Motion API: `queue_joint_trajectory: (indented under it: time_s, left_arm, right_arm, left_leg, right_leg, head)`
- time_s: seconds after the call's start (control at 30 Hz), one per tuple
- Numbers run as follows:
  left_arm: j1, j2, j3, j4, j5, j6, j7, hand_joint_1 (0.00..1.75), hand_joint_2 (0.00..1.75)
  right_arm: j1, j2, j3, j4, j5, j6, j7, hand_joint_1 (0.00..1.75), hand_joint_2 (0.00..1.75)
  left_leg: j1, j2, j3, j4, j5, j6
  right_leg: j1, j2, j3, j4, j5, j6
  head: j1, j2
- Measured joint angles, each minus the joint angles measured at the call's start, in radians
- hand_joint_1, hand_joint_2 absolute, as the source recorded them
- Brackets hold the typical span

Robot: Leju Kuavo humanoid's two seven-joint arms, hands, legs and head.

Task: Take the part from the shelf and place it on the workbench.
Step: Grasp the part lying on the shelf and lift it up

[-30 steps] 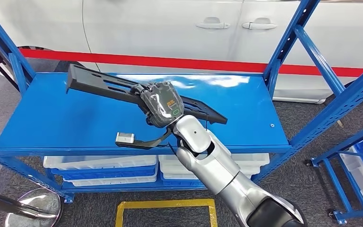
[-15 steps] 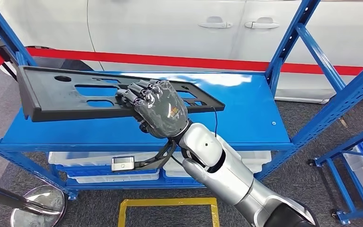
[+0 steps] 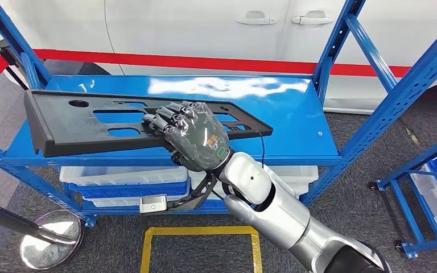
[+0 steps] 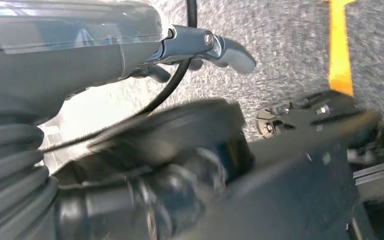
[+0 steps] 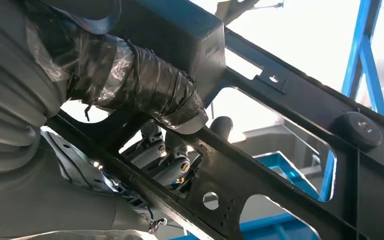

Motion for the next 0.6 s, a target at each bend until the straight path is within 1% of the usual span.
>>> queue_joint_trajectory:
  time_s: [0.03, 0.07, 0.1, 0.13, 0.17, 0.2, 0.23, 0.27, 0.3, 0.33, 0.37, 0.4, 0.43, 0.47, 0.5, 0.53, 0.57, 0.6]
  left_arm:
    - [0.005, 0.0, 0.01, 0.0, 0.006, 0.013, -0.015, 0.0, 1.75]
    - [0.01, 0.0, 0.019, 0.0, 0.009, 0.024, -0.032, 0.0, 1.75]
    - [0.014, 0.001, 0.026, 0.0, 0.006, 0.036, -0.05, 0.0, 1.75]
    - [0.016, 0.002, 0.03, 0.0, -0.007, 0.053, -0.069, 0.0, 1.75]
    - [0.018, 0.003, 0.03, 0.0, -0.031, 0.074, -0.082, 0.0, 1.75]
    - [0.018, 0.006, 0.025, 0.0, -0.062, 0.097, -0.087, 0.0, 1.75]
    - [0.017, 0.009, 0.019, 0.0, -0.093, 0.119, -0.083, 0.0, 1.75]
    - [0.016, 0.013, 0.012, 0.0, -0.117, 0.136, -0.072, 0.0, 1.75]
    - [0.013, 0.016, 0.006, 0.0, -0.135, 0.148, -0.057, 0.0, 1.75]
    - [0.012, 0.018, 0.0, 0.0, -0.15, 0.155, -0.036, 0.0, 1.75]
    - [0.011, 0.021, -0.006, 0.0, -0.165, 0.157, -0.01, 0.0, 1.75]
    - [0.012, 0.024, -0.014, 0.0, -0.182, 0.154, 0.018, 0.0, 1.75]
    - [0.016, 0.027, -0.024, 0.001, -0.198, 0.148, 0.044, 0.0, 1.75]
    - [0.021, 0.03, -0.033, 0.001, -0.211, 0.142, 0.063, 0.0, 1.75]
    - [0.026, 0.032, -0.041, 0.002, -0.219, 0.137, 0.074, 0.0, 1.75]
    - [0.03, 0.032, -0.049, 0.002, -0.224, 0.134, 0.08, 0.0, 1.75]
    - [0.032, 0.033, -0.055, 0.003, -0.231, 0.131, 0.083, 0.0, 1.75]
    - [0.033, 0.033, -0.061, 0.003, -0.236, 0.129, 0.085, 0.0, 1.75]
  right_arm:
    - [0.0, -0.004, 0.0, 0.0, 0.001, 0.004, 0.003, 1.75, 1.75]
    - [0.001, -0.008, 0.0, 0.0, 0.002, 0.008, 0.005, 1.75, 1.75]
    - [0.001, -0.014, 0.0, 0.0, 0.004, 0.012, 0.007, 1.75, 1.75]
    - [0.001, -0.021, 0.0, 0.001, 0.005, 0.015, 0.008, 1.75, 1.75]
    - [0.001, -0.028, -0.001, 0.001, 0.007, 0.019, 0.008, 1.75, 1.75]
    - [0.0, -0.034, -0.002, 0.001, 0.01, 0.023, 0.009, 1.75, 1.75]
    - [-0.001, -0.039, -0.003, 0.001, 0.013, 0.027, 0.011, 1.75, 1.75]
    - [-0.001, -0.044, -0.004, 0.001, 0.017, 0.03, 0.014, 1.75, 1.75]
    - [0.0, -0.048, -0.005, 0.001, 0.02, 0.031, 0.016, 1.75, 1.75]
    - [0.001, -0.051, -0.005, 0.001, 0.024, 0.031, 0.018, 1.75, 1.75]
    - [0.002, -0.054, -0.005, 0.0, 0.027, 0.031, 0.019, 1.75, 1.75]
    - [0.003, -0.056, -0.005, 0.0, 0.029, 0.031, 0.02, 1.75, 1.75]
    - [0.003, -0.056, -0.005, -0.002, 0.031, 0.031, 0.022, 1.75, 1.75]
    - [0.002, -0.057, -0.005, -0.005, 0.031, 0.031, 0.022, 1.75, 1.75]
    - [0.0, -0.057, -0.005, -0.009, 0.031, 0.03, 0.023, 1.75, 1.75]
    - [-0.001, -0.057, -0.005, -0.013, 0.031, 0.03, 0.023, 1.75, 1.75]
    - [-0.003, -0.057, -0.005, -0.015, 0.032, 0.03, 0.023, 1.75, 1.75]
    - [-0.004, -0.057, -0.005, -0.016, 0.032, 0.03, 0.023, 1.75, 1.75]
  left_leg:
    - [-0.002, -0.001, 0.016, -0.032, -0.009, 0.004]
    - [-0.005, -0.002, 0.019, -0.042, -0.013, 0.01]
    - [-0.004, -0.003, 0.012, -0.045, -0.009, 0.02]
    - [-0.003, -0.002, 0.005, -0.046, -0.002, 0.031]
    - [-0.002, -0.001, -0.003, -0.047, 0.007, 0.043]
    - [-0.001, 0.0, -0.013, -0.05, 0.017, 0.054]
    - [-0.001, 0.001, -0.023, -0.05, 0.027, 0.062]
    - [-0.003, 0.001, -0.035, -0.05, 0.037, 0.067]
    - [-0.006, 0.001, -0.048, -0.049, 0.047, 0.07]
    - [-0.01, 0.001, -0.06, -0.049, 0.055, 0.071]
    - [-0.013, 0.001, -0.071, -0.048, 0.064, 0.072]
    - [-0.017, 0.001, -0.08, -0.047, 0.071, 0.072]
    - [-0.021, 0.001, -0.088, -0.046, 0.078, 0.072]
    - [-0.024, 0.001, -0.094, -0.046, 0.085, 0.07]
    - [-0.025, 0.001, -0.099, -0.047, 0.092, 0.067]
    - [-0.023, 0.001, -0.102, -0.049, 0.101, 0.062]
    - [-0.02, 0.0, -0.105, -0.053, 0.11, 0.057]
    - [-0.017, -0.001, -0.106, -0.057, 0.117, 0.051]
  right_leg:
    - [0.003, 0.0, -0.008, 0.006, 0.005, 0.005]
    - [0.005, 0.0, -0.013, 0.008, 0.012, 0.012]
    - [0.005, 0.0, -0.015, 0.008, 0.019, 0.018]
    - [0.004, 0.001, -0.019, 0.009, 0.019, 0.023]
    - [0.002, 0.004, -0.026, 0.021, 0.002, 0.028]
    - [0.001, 0.007, -0.037, 0.05, -0.031, 0.032]
    - [0.0, 0.009, -0.053, 0.099, -0.078, 0.035]
    - [0.0, 0.011, -0.07, 0.16, -0.124, 0.037]
    - [0.0, 0.012, -0.083, 0.22, -0.156, 0.038]
    - [0.001, 0.012, -0.086, 0.26, -0.165, 0.037]
    - [0.003, 0.012, -0.074, 0.271, -0.154, 0.033]
    - [0.007, 0.013, -0.043, 0.246, -0.129, 0.026]
    - [0.012, 0.015, 0.003, 0.189, -0.103, 0.014]
    - [0.016, 0.018, 0.052, 0.119, -0.093, -0.001]
    - [0.021, 0.02, 0.094, 0.053, -0.092, -0.012]
    - [0.026, 0.023, 0.119, 0.008, -0.095, -0.021]
    - [0.03, 0.023, 0.129, -0.017, -0.1, -0.028]
    - [0.034, 0.023, 0.13, -0.026, -0.094, -0.029]
  head:
    - [0.0, 0.0]
    - [0.0, 0.0]
    - [0.0, 0.0]
    - [0.0, 0.0]
    - [0.001, 0.0]
    - [0.001, 0.0]
    - [0.001, 0.0]
    - [0.001, 0.0]
    - [0.002, 0.0]
    - [0.001, 0.0]
    - [0.001, 0.0]
    - [0.001, 0.0]
    - [0.001, 0.0]
    - [0.001, 0.0]
    - [0.001, 0.0]
    - [0.001, 0.0]
    - [0.002, 0.0]
    - [0.003, 0.0]
